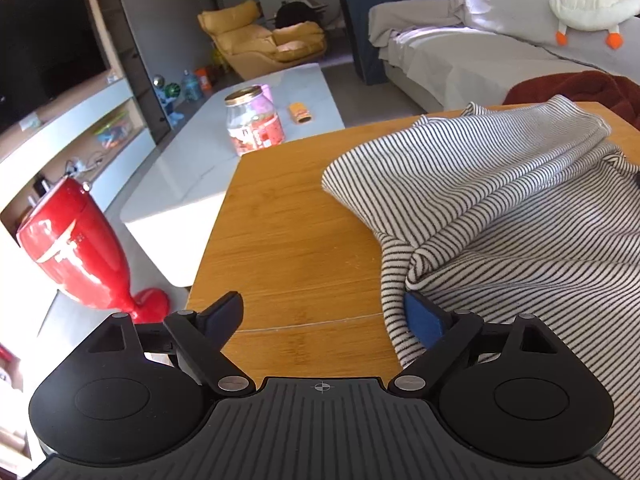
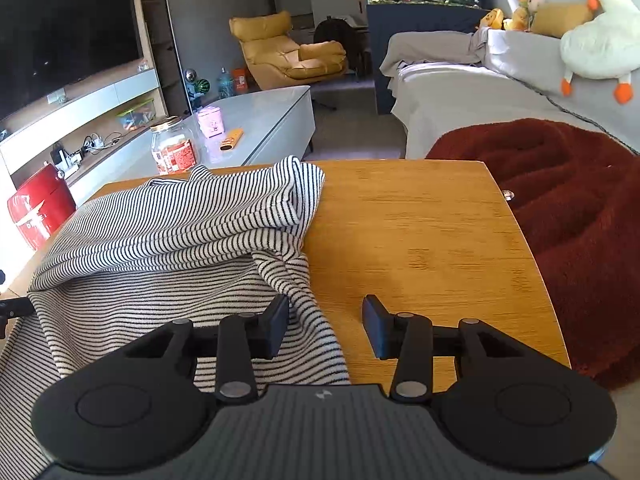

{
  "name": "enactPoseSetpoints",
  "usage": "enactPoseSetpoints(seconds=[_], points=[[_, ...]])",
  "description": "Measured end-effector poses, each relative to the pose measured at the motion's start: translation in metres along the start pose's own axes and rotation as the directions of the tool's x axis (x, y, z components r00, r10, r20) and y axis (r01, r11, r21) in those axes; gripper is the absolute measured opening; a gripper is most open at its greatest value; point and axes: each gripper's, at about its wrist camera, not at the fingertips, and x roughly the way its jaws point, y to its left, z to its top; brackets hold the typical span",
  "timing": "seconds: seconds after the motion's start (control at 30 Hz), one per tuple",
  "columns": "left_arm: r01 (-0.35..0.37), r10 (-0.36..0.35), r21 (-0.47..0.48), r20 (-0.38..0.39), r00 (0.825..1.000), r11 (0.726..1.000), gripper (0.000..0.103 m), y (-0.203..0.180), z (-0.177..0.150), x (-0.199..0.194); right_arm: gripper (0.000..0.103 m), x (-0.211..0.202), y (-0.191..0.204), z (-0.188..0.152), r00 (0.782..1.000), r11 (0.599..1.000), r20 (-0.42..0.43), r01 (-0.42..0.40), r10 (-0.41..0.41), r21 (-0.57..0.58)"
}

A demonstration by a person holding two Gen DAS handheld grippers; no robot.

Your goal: Fold clothes

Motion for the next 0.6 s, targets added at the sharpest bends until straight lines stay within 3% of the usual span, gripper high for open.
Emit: enactPoseSetpoints(seconds=[0.1, 0.2, 0.27, 0.33, 0.4, 0.5, 0.53, 0.6], points=[[0.049, -0.049, -0.04, 0.024, 0.999, 0.998, 0.09, -0.001, 0.0, -0.015, 0.041, -0.014, 0.021, 0.006, 0.997, 0.996, 0.036, -0.061, 0.064, -0.071], [0.148, -0.144, -0.101, 0.046, 0.988, 0.984, 0.09, -0.004, -0.005, -0.03, 0.041, -0.033, 0.047, 0.016, 0.984, 0.977, 0.069, -0.152, 0.164, -0.15], [0.257, -0.248, -0.169, 0.074, 0.966, 0.951, 0.089, -0.008, -0.012, -0.041, 0.041, -0.033, 0.062, 0.029, 0.945, 0.942, 0.019, -0.323, 0.326, -0.095], [0.385, -0.366, -0.222, 0.121, 0.923, 0.896, 0.09, -0.014, -0.02, -0.05, 0.041, -0.023, 0.077, 0.04, 0.893, 0.893, -0.037, -0.45, 0.449, -0.032], [0.457, -0.428, -0.221, 0.17, 0.888, 0.861, 0.094, -0.024, -0.024, -0.053, 0.041, -0.007, 0.093, 0.051, 0.831, 0.838, -0.11, -0.545, 0.546, 0.041], [0.422, -0.395, -0.18, 0.169, 0.903, 0.888, 0.095, -0.04, -0.032, -0.044, 0.043, 0.023, 0.119, 0.062, 0.734, 0.767, -0.226, -0.619, 0.641, 0.166], [0.421, -0.4, -0.193, 0.138, 0.906, 0.886, 0.095, -0.042, -0.033, -0.038, 0.044, 0.034, 0.127, 0.064, 0.714, 0.76, -0.26, -0.618, 0.65, 0.204], [0.431, -0.422, -0.217, 0.092, 0.902, 0.876, 0.096, -0.043, -0.035, -0.031, 0.044, 0.056, 0.14, 0.066, 0.705, 0.768, -0.303, -0.591, 0.641, 0.247]])
